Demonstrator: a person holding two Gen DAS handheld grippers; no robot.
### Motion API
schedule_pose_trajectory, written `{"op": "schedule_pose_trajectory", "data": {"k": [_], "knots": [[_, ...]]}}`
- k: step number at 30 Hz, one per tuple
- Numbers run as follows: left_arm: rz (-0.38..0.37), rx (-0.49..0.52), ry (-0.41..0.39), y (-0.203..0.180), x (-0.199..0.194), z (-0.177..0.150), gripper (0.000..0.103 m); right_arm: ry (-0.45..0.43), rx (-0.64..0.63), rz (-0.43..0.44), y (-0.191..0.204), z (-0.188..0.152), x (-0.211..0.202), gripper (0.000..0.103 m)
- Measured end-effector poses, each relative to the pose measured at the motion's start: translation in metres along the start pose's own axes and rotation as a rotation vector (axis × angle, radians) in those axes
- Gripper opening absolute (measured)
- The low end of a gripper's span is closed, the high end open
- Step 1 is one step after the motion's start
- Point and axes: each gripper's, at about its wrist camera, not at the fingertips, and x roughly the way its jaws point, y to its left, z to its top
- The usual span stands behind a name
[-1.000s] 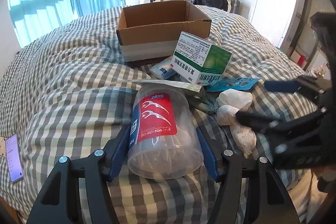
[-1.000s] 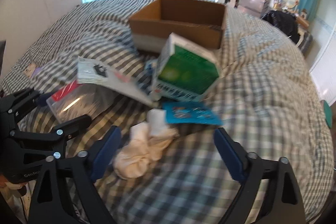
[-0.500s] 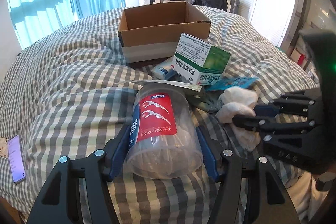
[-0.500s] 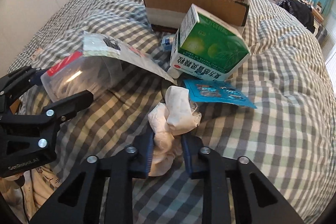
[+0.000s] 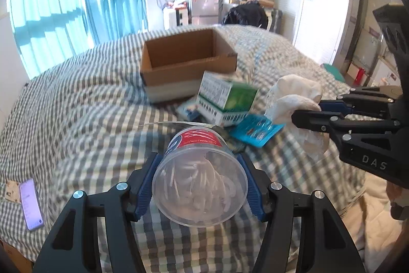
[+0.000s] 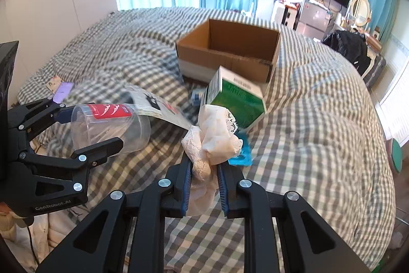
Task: Organize objects
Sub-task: 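Grasp the clear red-label jar with the left tool while the right tool grasps the white socks, then lower the jar and socks into the cardboard box and open both tools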
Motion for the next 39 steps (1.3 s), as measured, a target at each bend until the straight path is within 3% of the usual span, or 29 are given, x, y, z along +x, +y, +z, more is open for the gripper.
{"op": "schedule_pose_trajectory", "data": {"k": [9, 14, 21, 26, 31, 39], "knots": [[-0.018, -0.020, -0.134, 0.012, -0.034, 0.057, 0.063, -0.099, -0.011, 0.036, -0.006, 0.028, -0.038, 0.018], [-0.004, -0.009, -0.198, 0.022, -0.033, 0.106, 0.063, -0.194, -0.046, 0.031, -0.015, 0.074, -0.054, 0.018], [0.007, -0.026, -0.261, 0.044, -0.001, 0.177, 0.063, -0.316, -0.077, -0.023, -0.027, 0.141, -0.055, 0.018], [0.021, -0.038, -0.243, 0.062, 0.040, 0.223, 0.063, -0.350, -0.047, -0.025, -0.053, 0.188, -0.034, 0.018], [-0.001, -0.070, -0.184, 0.084, 0.095, 0.261, 0.063, -0.320, -0.014, -0.032, -0.075, 0.233, 0.012, 0.018], [0.015, -0.063, -0.053, 0.097, 0.191, 0.271, 0.063, -0.185, 0.025, -0.006, -0.108, 0.266, 0.117, 0.017]]}}
